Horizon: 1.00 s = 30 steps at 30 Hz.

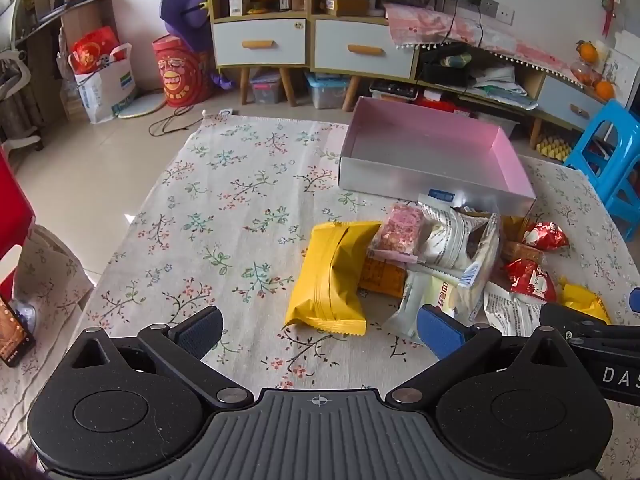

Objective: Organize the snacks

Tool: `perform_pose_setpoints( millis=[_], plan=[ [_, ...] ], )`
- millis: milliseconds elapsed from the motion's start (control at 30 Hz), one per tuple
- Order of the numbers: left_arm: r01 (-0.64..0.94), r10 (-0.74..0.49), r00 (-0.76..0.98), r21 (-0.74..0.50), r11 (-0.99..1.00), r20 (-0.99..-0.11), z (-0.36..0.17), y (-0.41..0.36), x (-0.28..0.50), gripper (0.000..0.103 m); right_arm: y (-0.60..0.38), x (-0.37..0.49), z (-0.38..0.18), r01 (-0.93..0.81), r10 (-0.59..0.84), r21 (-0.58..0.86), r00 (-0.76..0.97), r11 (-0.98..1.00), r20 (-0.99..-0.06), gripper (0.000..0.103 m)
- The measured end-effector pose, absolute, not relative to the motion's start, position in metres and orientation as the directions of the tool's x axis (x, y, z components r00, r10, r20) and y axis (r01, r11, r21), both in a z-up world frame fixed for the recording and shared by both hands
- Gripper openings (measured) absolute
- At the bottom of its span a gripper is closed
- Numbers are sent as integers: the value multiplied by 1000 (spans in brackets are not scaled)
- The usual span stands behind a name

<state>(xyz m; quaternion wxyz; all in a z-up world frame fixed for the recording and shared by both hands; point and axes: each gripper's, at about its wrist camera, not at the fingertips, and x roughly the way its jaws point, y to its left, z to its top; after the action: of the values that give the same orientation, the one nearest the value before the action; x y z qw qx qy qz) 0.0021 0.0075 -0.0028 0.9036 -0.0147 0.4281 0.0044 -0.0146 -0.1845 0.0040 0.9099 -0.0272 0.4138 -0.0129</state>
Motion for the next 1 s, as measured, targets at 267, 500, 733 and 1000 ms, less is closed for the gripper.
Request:
perform_pose_setpoints(
  millis=[267, 500, 733, 1000],
  plan=[
    [-17, -12, 625, -29, 999, -781, -4, 7, 2, 103, -184, -14, 4, 1, -45, -60, 658, 998, -752, 92],
    [-17, -20, 617, -39, 999, -787, -4, 7, 3, 103, -184, -15, 4, 2, -47, -60, 657, 998, -752, 92],
    [-16, -22, 615, -41, 999, -788, -5, 7, 2, 103, -184, -15, 3, 1, -46, -60, 656, 998, -754, 92],
    [-16, -22, 615, -40, 999, -788, -5, 7, 2, 103, -184, -16, 2, 2, -47, -60, 654, 998, -755, 92]
  ],
)
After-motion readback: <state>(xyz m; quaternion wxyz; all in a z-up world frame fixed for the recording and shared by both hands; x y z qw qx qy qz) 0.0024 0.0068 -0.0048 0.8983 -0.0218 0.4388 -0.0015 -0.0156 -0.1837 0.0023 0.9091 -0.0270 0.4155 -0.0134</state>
